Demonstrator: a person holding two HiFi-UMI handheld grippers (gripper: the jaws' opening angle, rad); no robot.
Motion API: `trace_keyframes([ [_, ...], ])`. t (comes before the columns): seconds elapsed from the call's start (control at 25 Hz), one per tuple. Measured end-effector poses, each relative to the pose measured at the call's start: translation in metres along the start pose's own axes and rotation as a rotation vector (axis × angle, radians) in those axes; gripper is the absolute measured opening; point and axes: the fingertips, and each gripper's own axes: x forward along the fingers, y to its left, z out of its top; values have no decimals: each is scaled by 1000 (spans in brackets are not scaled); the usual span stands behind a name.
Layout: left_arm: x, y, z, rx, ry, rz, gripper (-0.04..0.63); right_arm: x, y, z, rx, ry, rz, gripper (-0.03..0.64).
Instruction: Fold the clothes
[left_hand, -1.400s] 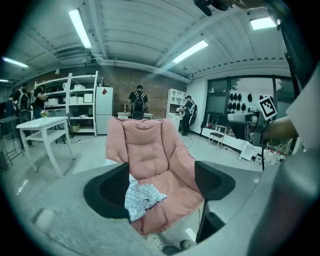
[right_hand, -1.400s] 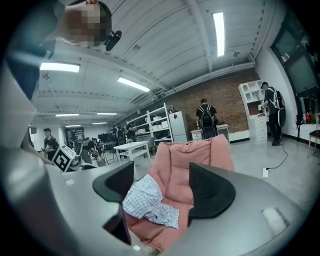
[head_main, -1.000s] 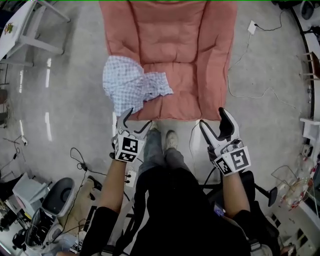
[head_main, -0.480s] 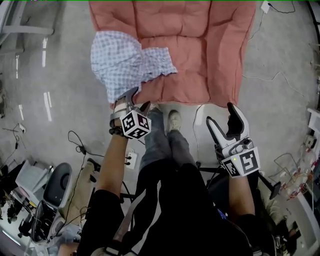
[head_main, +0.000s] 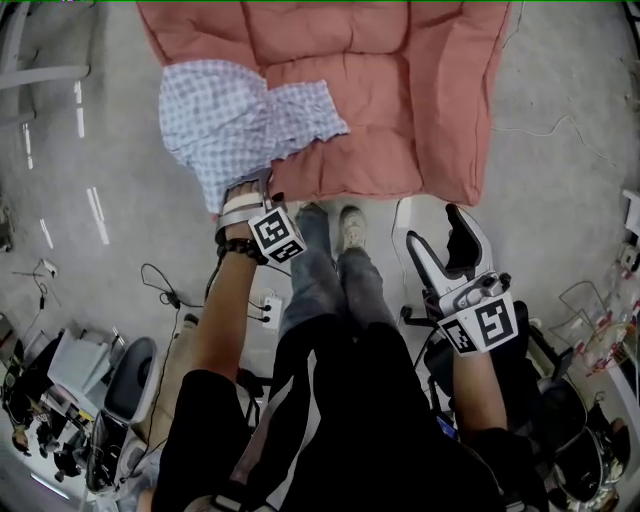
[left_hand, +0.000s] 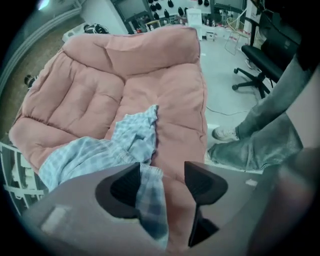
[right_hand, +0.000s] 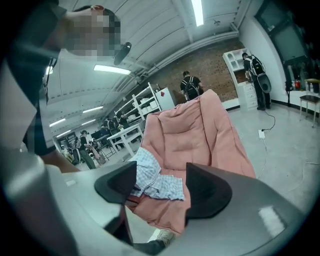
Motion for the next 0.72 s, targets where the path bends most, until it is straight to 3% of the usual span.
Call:
trace_keyframes([
  [0.16,14,11,-16,71,105,70,236,6,-2,-11,12,12,1,302],
  [0.28,17,12,-29,90,142,77,236,4,0,-14,27,14,-16,298],
  [0.52,21,15,-26,75,164,91,205,-10,-14,-9,49,-2,-40,279],
  [0.72,20,29,-30,-5,136,89,131,1,-5,-11,54,10,-44,267],
])
